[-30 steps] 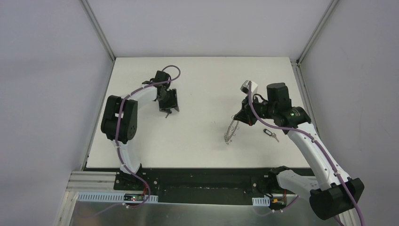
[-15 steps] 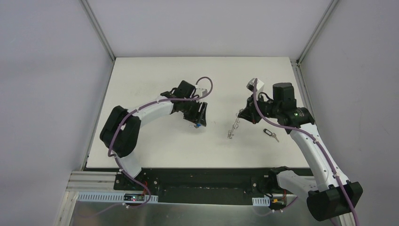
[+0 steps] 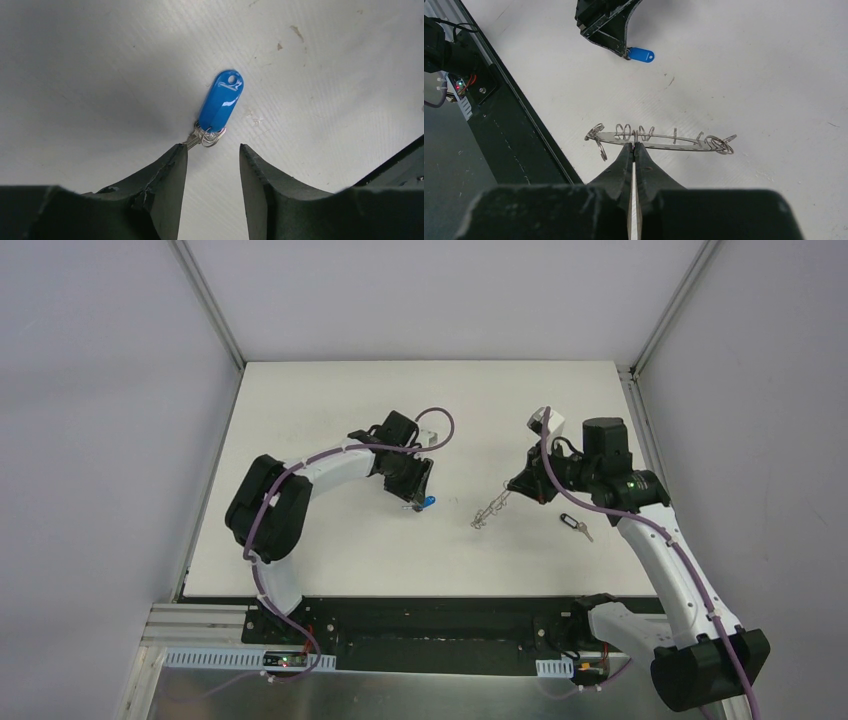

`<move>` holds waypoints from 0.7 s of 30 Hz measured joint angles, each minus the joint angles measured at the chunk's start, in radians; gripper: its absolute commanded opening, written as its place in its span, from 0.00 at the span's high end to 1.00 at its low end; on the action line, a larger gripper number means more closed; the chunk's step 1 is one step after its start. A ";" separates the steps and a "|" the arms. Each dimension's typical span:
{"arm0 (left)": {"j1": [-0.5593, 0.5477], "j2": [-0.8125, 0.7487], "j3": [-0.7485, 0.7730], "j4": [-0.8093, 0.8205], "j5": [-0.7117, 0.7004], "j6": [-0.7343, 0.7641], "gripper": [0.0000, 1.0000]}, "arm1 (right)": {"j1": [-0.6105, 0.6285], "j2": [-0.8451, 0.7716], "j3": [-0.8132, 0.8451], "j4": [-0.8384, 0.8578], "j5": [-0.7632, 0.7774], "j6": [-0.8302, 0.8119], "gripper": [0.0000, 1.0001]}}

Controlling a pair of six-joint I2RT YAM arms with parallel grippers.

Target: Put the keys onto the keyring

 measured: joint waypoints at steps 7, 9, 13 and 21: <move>0.000 0.046 0.001 -0.032 -0.007 0.000 0.59 | -0.003 -0.007 -0.020 0.003 -0.006 0.003 1.00; -0.002 0.047 0.001 -0.035 -0.007 0.000 0.60 | -0.005 -0.007 -0.024 0.003 -0.010 0.003 1.00; -0.002 0.048 0.002 -0.035 -0.008 0.000 0.64 | -0.008 -0.008 -0.024 0.004 -0.016 0.006 1.00; -0.015 0.063 0.013 -0.035 -0.008 -0.001 0.71 | -0.008 -0.008 -0.027 0.005 -0.021 0.007 1.00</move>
